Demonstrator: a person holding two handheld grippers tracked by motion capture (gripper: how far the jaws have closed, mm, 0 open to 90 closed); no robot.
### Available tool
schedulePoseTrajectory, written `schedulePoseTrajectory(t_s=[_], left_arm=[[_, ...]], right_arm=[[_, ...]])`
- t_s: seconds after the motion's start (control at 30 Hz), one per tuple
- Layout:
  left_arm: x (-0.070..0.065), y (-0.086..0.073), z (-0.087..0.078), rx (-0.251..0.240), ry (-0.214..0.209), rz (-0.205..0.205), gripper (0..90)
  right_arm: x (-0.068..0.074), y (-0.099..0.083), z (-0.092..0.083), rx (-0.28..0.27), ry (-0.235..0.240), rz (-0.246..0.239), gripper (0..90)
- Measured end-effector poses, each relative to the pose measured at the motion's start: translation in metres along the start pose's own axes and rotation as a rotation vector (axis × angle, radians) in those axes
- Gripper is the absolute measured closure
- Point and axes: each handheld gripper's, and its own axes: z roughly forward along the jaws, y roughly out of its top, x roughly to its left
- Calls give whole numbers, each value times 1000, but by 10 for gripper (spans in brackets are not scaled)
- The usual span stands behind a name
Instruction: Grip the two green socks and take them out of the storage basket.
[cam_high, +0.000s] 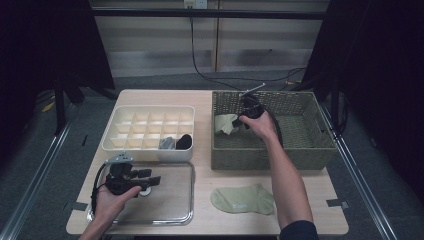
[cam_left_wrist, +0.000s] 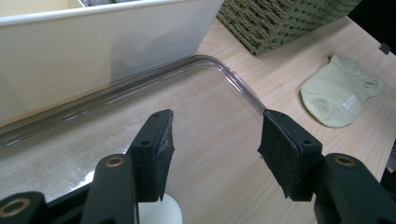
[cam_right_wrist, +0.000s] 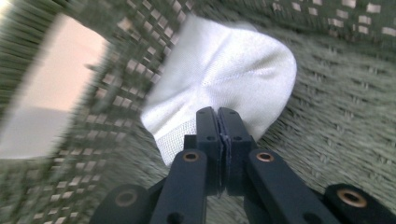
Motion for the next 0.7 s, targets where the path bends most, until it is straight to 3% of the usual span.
schedulePoseTrajectory(t_s=[0.17, 0.33, 0.47, 0.7], left_arm=[[-2, 0, 2, 2, 0, 3, 442], [-2, 0, 3, 8, -2, 7, 442], [-4, 2, 4, 7, -4, 10, 442], [-5, 2, 6, 10, -4, 9, 436]], right_arm=[[3, -1, -16, -50, 29, -13, 883], [5, -5, -32, -99, 62, 10, 883], [10, -6, -42, -128, 69, -16, 883], [12, -14, -55, -171, 82, -13, 884]])
